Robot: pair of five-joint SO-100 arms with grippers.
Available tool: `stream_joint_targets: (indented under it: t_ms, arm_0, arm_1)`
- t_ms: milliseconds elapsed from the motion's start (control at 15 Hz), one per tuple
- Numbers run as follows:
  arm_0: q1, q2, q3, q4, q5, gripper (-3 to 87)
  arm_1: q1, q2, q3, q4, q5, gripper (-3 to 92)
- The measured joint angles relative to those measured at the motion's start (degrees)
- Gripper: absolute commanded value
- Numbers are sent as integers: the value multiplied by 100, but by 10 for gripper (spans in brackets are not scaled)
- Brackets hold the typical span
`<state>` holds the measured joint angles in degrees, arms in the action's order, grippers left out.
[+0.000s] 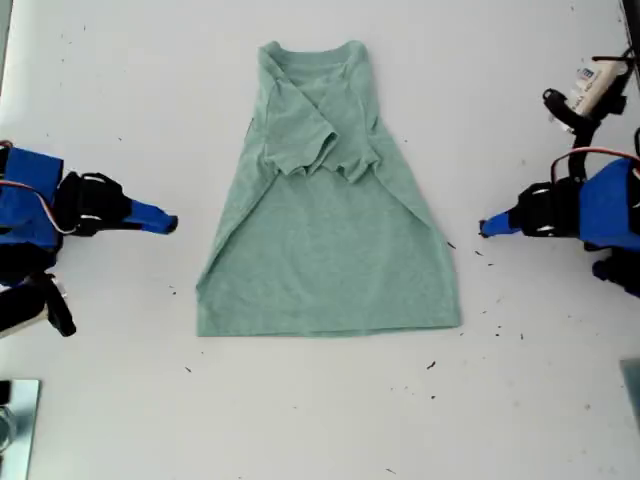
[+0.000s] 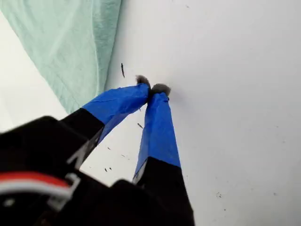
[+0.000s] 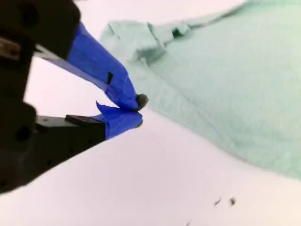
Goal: Fold t shirt
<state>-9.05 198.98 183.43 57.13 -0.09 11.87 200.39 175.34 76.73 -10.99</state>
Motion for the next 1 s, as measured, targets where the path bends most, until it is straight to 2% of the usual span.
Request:
stream_joint_targets:
  t_ms: [200, 400, 467, 533, 600, 733, 1000]
  arm_0:
    - [9, 97, 193, 88, -9, -2]
    - [-132, 35, 193, 88, -9, -2]
    - [-141, 35, 193, 88, -9, -2]
    - [-132, 35, 193, 88, -9, -2]
    - [-141, 35, 193, 88, 0, -2]
    - [-141, 35, 211, 79, 0, -2]
    - [-141, 35, 211, 79, 0, -2]
  arm_1:
    - [-281, -686, -615, 26, -35, 22]
    - [-800, -4333, -4078, 905, -35, 19]
    - [-1002, -5520, -5282, 1230, -62, 50]
    - [-1160, -6442, -6205, 1389, -70, 226]
    - [-1266, -7049, -6680, 1415, -70, 285]
    - [-1336, -7479, -6970, 1556, -70, 338]
    - [-1433, -7866, -6838, 1389, -53, 343]
